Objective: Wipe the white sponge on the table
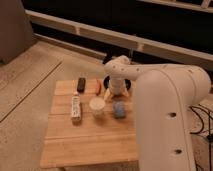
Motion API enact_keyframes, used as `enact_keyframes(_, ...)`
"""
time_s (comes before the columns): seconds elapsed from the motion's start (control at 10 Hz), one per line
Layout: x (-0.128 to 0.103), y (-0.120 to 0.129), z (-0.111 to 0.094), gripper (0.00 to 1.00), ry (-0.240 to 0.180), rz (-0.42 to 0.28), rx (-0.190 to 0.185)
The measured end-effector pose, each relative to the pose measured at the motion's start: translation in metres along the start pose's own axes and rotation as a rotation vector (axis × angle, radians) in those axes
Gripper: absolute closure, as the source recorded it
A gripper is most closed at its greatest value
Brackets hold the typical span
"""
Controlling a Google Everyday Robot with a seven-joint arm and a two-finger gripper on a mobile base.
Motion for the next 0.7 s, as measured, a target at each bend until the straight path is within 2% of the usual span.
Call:
enact_keyframes(0.2,-0.004,0.012,-0.027,0.20,-0.058,-0.043,0.008)
enact_keyframes(0.3,-0.006,0.019,-0.034,0.20,-0.072,-0.061,0.006)
enact_keyframes(0.7,-0.007,0.022,-0.035,0.20,-0.074,-0.069,0.006)
